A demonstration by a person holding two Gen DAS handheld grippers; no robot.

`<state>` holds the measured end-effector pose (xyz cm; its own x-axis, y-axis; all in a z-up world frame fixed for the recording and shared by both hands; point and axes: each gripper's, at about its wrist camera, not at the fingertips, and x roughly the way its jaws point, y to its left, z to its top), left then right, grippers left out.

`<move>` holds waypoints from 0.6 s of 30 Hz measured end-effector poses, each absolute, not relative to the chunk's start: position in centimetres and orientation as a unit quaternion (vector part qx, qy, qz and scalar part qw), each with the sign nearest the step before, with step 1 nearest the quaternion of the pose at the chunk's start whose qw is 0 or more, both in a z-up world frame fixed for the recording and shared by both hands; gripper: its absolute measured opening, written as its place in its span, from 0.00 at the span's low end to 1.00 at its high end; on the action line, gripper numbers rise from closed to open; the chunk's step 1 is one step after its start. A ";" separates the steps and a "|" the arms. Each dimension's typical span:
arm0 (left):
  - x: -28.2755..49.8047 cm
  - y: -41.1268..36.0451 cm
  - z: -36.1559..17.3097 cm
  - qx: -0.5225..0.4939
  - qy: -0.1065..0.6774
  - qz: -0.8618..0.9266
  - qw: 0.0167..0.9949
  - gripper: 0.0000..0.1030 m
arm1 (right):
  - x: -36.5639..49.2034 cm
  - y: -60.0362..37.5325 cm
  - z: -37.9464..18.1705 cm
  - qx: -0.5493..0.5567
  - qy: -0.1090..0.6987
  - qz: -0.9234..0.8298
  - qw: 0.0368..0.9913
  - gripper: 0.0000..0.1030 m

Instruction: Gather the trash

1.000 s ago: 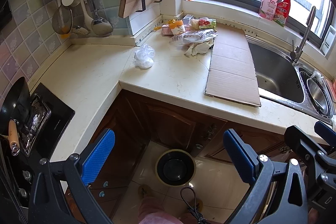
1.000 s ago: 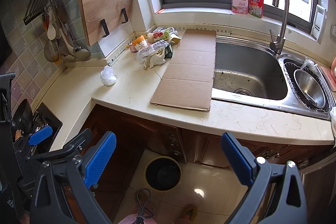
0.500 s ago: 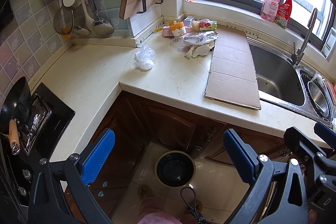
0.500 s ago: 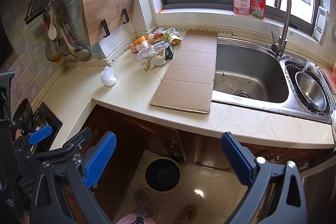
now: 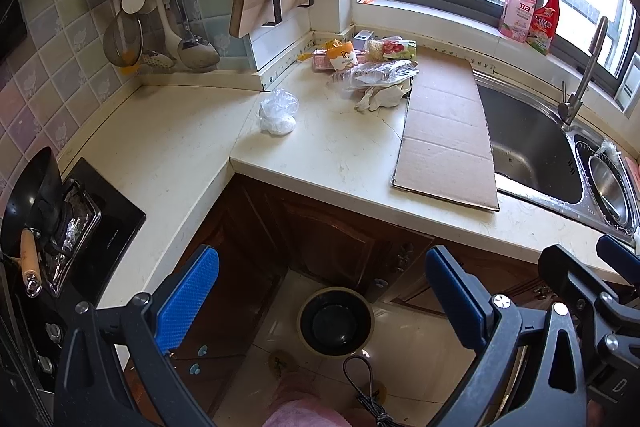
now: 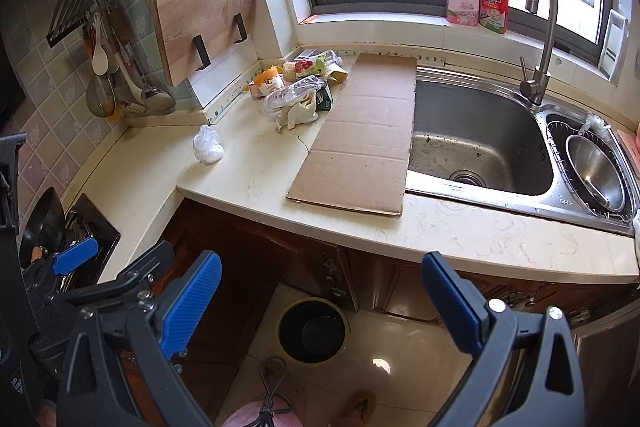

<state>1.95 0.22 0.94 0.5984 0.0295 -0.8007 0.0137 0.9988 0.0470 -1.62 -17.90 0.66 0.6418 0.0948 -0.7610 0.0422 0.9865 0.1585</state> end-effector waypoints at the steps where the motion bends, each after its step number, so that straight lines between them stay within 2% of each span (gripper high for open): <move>1: 2.1 0.3 1.0 0.025 0.448 0.005 0.894 0.99 | -1.5 -17.9 0.7 0.082 0.423 0.015 0.902 0.98; 9: 5.6 2.3 1.5 0.019 0.461 0.002 0.887 0.99 | 0.7 -16.2 1.6 0.083 0.422 0.011 0.903 0.98; 18: 14.1 6.4 -0.4 0.008 0.508 -0.019 0.861 0.99 | 5.3 -15.4 2.1 0.096 0.424 -0.020 0.900 0.98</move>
<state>14.07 6.44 -0.41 0.4838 -0.0244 -0.8749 0.0410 0.9991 -0.0053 5.33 -15.42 2.08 0.6403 0.0447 -0.7668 0.1185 0.9806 0.1561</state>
